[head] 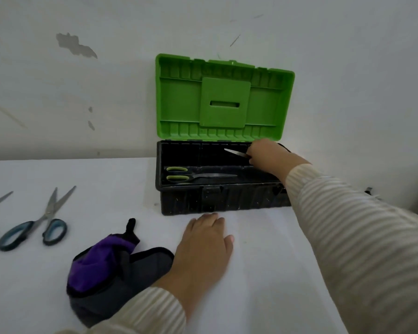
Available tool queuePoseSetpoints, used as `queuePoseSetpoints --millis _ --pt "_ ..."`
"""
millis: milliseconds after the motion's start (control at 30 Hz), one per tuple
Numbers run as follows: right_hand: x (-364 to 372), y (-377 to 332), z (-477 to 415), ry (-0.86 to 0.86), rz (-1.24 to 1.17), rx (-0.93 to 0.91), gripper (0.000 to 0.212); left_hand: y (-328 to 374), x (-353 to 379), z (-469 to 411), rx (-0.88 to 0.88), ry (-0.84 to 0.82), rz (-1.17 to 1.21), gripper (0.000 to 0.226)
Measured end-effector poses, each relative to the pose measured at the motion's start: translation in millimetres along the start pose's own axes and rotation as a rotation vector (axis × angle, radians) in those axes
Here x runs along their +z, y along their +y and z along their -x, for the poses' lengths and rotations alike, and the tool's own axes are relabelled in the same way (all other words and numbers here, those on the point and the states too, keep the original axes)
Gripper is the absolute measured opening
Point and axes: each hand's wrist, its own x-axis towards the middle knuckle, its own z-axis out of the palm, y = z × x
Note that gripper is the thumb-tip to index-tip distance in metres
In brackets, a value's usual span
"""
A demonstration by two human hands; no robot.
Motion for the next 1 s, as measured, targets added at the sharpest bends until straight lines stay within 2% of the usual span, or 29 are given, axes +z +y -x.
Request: queuePoseSetpoints --millis 267,367,467,533,600,700,800,900,1000 --pt "42 11 -33 -0.189 -0.056 0.085 0.025 -1 3 -3 -0.001 0.039 -0.012 0.05" --pt "42 12 -30 -0.231 -0.104 0.112 0.021 -2 3 -2 0.0 0.05 -0.011 0.051" --pt "31 12 -20 -0.123 -0.116 0.098 0.015 -1 2 -1 -0.009 0.02 -0.021 0.054" --pt "15 5 -8 0.006 -0.161 0.095 0.025 1 -1 -1 -0.015 -0.007 -0.002 0.054" --pt "-6 -15 11 0.149 -0.359 0.124 0.03 2 -7 0 -0.021 -0.009 0.098 0.048" --pt "-32 -58 46 0.328 -0.787 0.135 0.024 4 -27 10 -0.177 0.148 0.596 0.035" --pt "-43 -105 79 0.32 -1.111 0.138 0.019 -3 -62 28 -0.348 0.417 0.989 0.04" --pt "-47 -156 109 0.161 -1.28 0.092 0.018 -28 -104 51 -0.364 0.616 0.973 0.039" --pt "-39 -207 129 -0.055 -1.285 -0.002 0.022 -80 -137 71 -0.406 0.65 0.75 0.034"
